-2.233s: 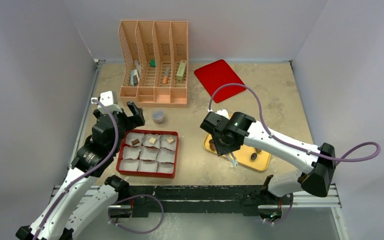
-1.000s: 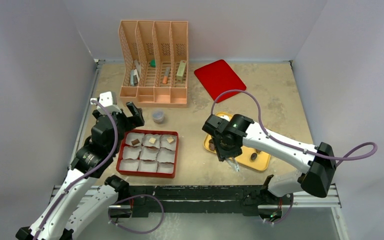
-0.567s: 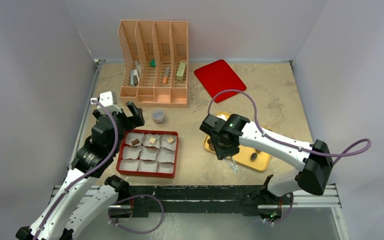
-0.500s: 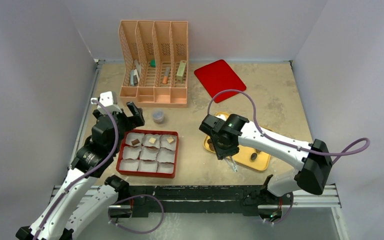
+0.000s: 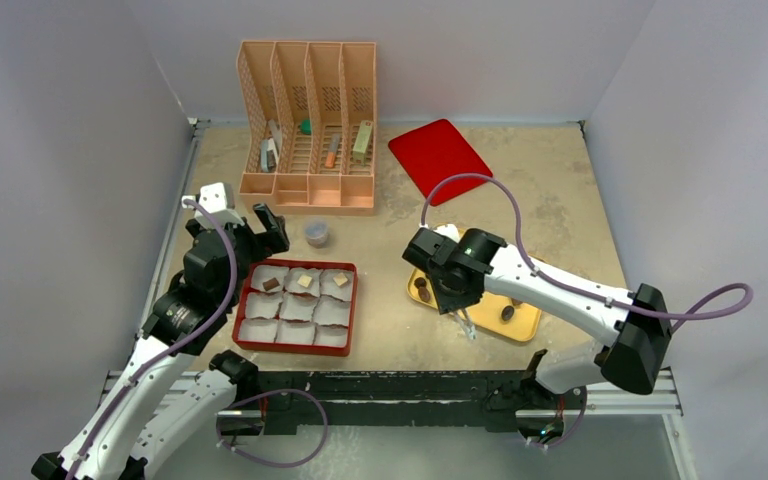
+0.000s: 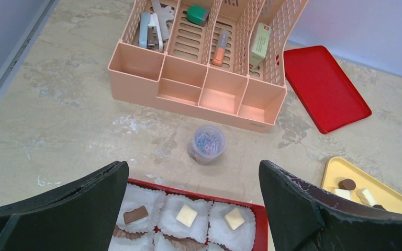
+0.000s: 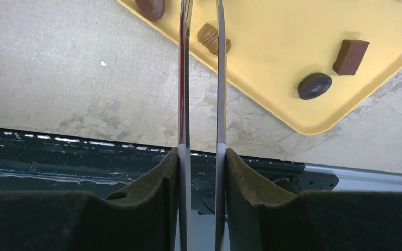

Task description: Pack the chocolate

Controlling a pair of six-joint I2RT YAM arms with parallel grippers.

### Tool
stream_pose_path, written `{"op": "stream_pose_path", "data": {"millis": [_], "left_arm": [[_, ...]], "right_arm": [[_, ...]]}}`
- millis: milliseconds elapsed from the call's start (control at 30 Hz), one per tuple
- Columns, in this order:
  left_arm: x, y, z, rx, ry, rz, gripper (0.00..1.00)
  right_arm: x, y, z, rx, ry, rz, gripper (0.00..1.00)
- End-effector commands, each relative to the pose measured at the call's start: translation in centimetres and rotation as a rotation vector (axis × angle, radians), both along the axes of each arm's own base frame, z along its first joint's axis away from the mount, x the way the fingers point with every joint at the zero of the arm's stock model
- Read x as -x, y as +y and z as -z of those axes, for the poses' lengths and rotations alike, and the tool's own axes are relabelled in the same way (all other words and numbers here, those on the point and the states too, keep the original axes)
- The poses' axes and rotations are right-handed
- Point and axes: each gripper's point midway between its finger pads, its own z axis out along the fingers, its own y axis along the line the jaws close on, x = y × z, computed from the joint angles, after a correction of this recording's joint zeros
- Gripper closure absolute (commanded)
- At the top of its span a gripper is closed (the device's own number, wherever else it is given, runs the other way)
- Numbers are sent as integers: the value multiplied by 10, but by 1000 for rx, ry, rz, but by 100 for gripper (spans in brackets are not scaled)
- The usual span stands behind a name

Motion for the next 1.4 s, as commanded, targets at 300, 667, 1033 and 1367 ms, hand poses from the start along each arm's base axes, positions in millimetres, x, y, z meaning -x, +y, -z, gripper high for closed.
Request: {"op": "stream_pose_path", "data": {"millis": [300,667,1033,1367], "left_arm": [[5,7,-17,30,-68,-25,5],[13,13,-27,59,-78,-49,5],[27,30,-44,51,-118,-90,5],[33,44,-47,45,-152,-148,6]], "right_arm": [[-16,-6,-20,-27,-130,70,90],[-31,9,-51,-111,-215,12,88],[-51,52,-79,-239,-258,-90,88],[-57,124,-114,-457,-277,-223,86]]}}
